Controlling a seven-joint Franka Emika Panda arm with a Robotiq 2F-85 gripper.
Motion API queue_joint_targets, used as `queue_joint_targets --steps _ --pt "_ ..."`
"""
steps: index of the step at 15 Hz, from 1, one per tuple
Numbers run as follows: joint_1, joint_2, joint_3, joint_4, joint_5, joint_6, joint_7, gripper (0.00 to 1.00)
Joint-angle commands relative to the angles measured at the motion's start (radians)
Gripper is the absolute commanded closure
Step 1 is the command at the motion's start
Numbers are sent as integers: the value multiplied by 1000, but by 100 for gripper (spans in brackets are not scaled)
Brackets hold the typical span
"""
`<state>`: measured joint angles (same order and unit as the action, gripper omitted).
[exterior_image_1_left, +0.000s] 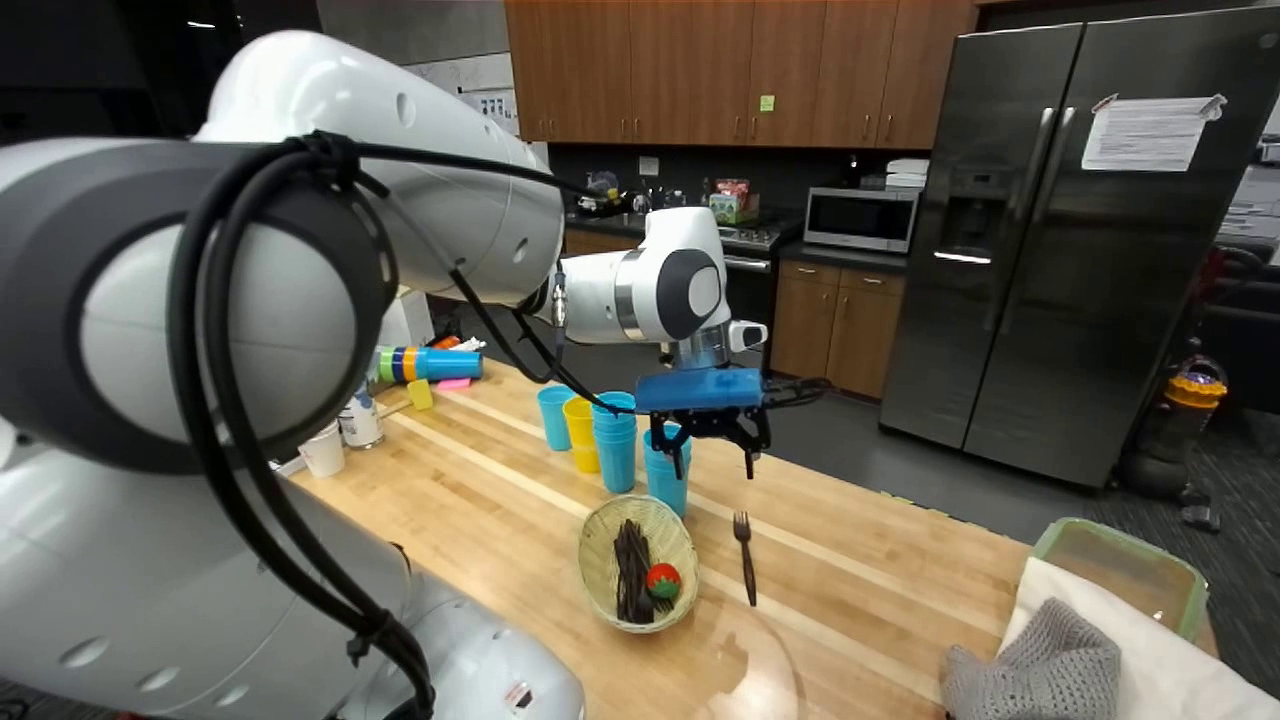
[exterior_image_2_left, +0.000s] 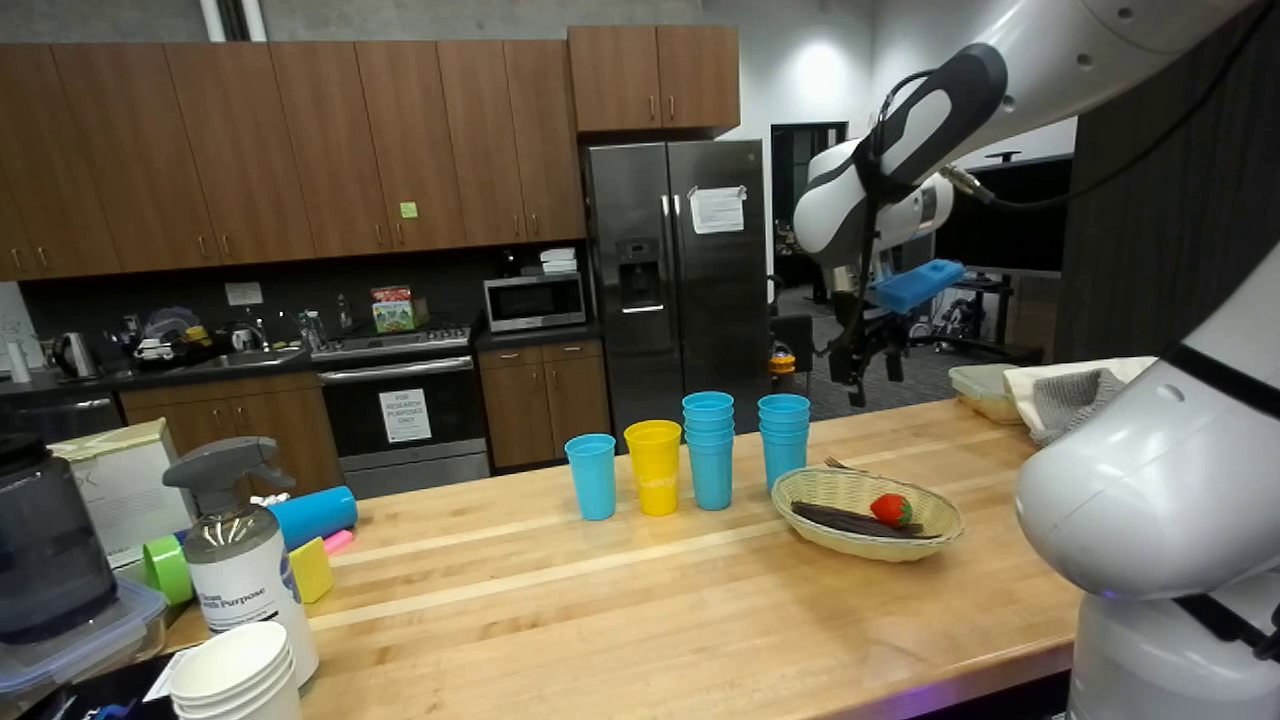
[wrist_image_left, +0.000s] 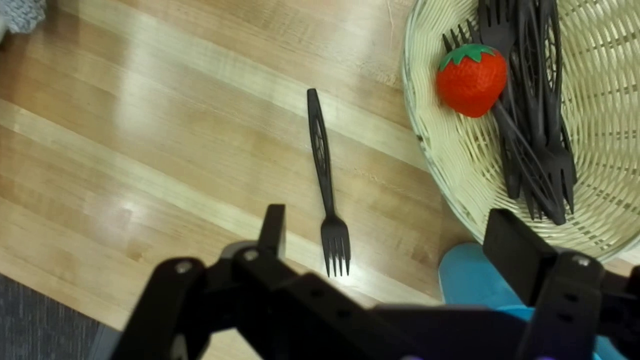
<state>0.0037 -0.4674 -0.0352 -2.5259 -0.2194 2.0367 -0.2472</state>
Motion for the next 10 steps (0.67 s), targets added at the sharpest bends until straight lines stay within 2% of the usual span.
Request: queue_joint_targets --steps 1,7,10 --pt "32 10 29 8 12 -42 4 0" --pt "94 70 66 -5 103 -41 15 0" --pt "117 121 76 -34 174 9 30 0"
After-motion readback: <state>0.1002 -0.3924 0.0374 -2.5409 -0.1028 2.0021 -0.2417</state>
